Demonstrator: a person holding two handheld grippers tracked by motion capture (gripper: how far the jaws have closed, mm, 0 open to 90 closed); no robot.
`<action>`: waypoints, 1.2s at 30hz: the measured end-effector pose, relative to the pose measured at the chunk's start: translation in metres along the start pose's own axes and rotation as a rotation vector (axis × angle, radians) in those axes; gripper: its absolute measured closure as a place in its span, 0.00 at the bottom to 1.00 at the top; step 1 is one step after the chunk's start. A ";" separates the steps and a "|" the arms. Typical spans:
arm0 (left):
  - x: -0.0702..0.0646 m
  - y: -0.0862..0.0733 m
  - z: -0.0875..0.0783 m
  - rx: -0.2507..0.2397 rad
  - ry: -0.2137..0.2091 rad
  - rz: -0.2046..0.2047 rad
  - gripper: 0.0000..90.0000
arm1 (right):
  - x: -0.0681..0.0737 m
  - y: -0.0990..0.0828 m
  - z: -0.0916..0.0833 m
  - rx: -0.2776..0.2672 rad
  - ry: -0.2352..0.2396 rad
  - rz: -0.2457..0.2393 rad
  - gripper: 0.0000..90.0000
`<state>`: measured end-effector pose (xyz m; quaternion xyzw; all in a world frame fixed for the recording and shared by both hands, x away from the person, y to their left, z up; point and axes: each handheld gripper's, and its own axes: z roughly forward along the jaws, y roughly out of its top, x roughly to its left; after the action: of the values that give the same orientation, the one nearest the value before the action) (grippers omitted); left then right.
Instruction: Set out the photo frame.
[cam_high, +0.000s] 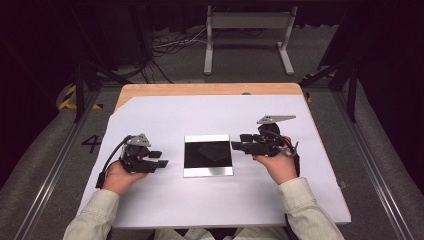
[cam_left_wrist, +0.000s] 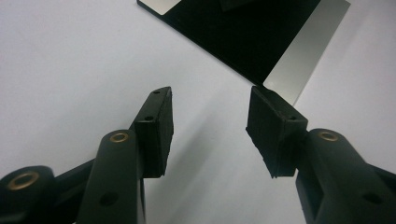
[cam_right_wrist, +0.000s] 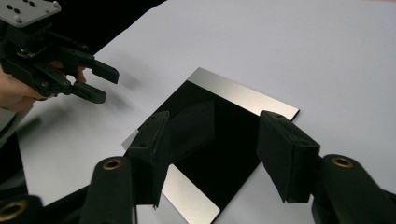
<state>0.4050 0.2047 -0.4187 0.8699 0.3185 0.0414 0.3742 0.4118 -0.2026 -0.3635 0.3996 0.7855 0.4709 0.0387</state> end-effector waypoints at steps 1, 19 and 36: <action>0.000 0.000 0.000 -0.001 0.002 -0.001 0.57 | -0.001 0.000 0.002 0.003 0.010 0.016 0.47; 0.001 -0.001 -0.001 -0.002 0.002 0.001 0.57 | -0.005 0.006 0.035 0.122 0.046 0.146 0.44; 0.001 -0.001 -0.001 -0.004 0.003 0.002 0.57 | -0.007 0.001 0.056 0.193 0.142 0.223 0.47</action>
<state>0.4054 0.2062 -0.4187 0.8694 0.3181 0.0438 0.3756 0.4417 -0.1666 -0.3958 0.4520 0.7786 0.4217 -0.1081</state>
